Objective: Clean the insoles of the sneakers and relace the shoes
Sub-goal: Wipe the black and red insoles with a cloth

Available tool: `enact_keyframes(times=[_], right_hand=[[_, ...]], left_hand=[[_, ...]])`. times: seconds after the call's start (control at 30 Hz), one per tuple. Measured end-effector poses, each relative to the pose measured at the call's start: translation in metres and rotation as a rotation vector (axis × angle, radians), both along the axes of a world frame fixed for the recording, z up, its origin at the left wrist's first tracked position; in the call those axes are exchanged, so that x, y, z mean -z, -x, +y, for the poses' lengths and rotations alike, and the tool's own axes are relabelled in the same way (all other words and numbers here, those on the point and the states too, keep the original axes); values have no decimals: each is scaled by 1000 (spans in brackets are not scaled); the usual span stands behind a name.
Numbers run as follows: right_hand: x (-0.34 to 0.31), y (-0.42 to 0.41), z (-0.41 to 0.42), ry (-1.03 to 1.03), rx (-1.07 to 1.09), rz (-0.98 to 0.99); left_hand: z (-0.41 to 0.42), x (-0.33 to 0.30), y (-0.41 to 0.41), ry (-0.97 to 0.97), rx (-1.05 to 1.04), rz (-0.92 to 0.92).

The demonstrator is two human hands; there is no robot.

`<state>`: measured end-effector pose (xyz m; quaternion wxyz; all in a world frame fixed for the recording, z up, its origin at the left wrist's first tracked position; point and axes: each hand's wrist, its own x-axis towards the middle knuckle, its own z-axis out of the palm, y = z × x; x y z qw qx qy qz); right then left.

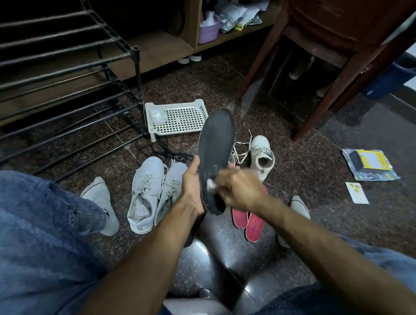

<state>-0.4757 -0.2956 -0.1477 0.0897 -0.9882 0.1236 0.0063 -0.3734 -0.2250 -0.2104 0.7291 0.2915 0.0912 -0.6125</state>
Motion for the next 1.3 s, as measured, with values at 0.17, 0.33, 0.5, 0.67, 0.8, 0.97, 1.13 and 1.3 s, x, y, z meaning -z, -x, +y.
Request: enact_keyframes(times=[0.17, 0.33, 0.5, 0.67, 0.8, 0.97, 1.13, 1.3], right_hand=[[-9, -28, -34, 93, 228, -17], [-6, 1, 15, -24, -14, -51], [-9, -25, -24, 109, 195, -99], [-2, -2, 5, 49, -9, -94], [-4, -10, -17, 147, 115, -67], [-8, -10, -35, 177, 86, -30], [0, 9, -12, 163, -99, -46], [-6, -6, -55, 166, 270, 45]], left_hand=[[1, -9, 11, 23, 62, 13], [6, -8, -6, -4, 62, -44], [1, -8, 5, 4, 107, -35], [6, 0, -4, -19, 64, -35], [2, -5, 4, 29, 87, -14], [3, -13, 5, 63, 115, -1], [3, -12, 5, 48, 95, -19], [4, -17, 14, 72, 170, -27]])
